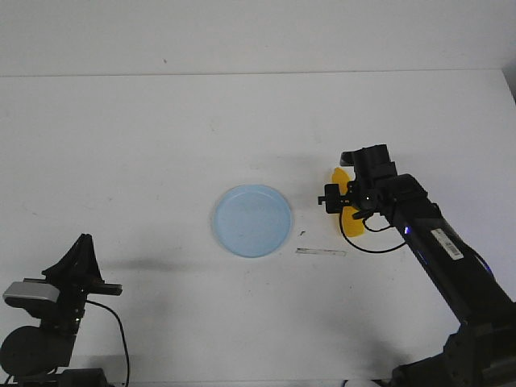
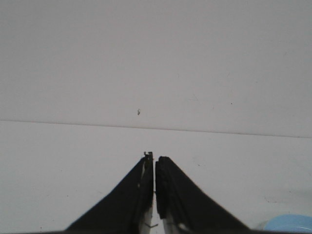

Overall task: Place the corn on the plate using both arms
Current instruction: 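Reach the right gripper to the yellow corn and grasp it, then carry the corn with the right gripper over the blue plate and lower it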

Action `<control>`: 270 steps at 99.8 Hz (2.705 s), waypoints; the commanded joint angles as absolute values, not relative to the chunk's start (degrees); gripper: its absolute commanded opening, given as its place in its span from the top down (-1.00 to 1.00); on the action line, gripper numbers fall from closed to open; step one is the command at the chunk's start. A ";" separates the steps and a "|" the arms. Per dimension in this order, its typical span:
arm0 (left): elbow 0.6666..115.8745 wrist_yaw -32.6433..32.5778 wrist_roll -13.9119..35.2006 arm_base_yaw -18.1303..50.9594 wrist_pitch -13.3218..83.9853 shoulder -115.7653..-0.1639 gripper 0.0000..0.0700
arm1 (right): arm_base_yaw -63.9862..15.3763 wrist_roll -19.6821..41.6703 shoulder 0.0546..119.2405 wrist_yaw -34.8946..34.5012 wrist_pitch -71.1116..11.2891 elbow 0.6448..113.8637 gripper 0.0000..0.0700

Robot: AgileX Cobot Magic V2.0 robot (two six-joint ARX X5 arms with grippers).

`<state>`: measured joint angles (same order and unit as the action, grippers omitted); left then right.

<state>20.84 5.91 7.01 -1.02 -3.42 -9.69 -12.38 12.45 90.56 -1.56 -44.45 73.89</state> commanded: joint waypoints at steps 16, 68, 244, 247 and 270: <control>21.10 5.78 6.70 -1.10 -4.27 -9.61 0.99 | -12.69 12.12 94.83 -1.48 -42.50 74.87 -0.58; 21.10 5.78 6.70 -1.10 -4.27 -9.61 0.99 | -11.60 9.98 99.53 1.48 -40.32 74.54 -0.57; 21.10 5.78 6.70 -1.10 -4.27 -9.61 0.99 | -30.20 15.03 100.77 -24.38 -28.40 79.18 0.07; 21.10 5.78 6.70 -1.10 -4.27 -9.61 0.99 | -30.74 15.55 101.49 -24.34 -28.29 79.18 0.07; 21.10 5.78 6.70 -1.10 -4.27 -9.61 0.99 | -32.82 18.92 106.37 -22.57 -28.16 79.18 0.07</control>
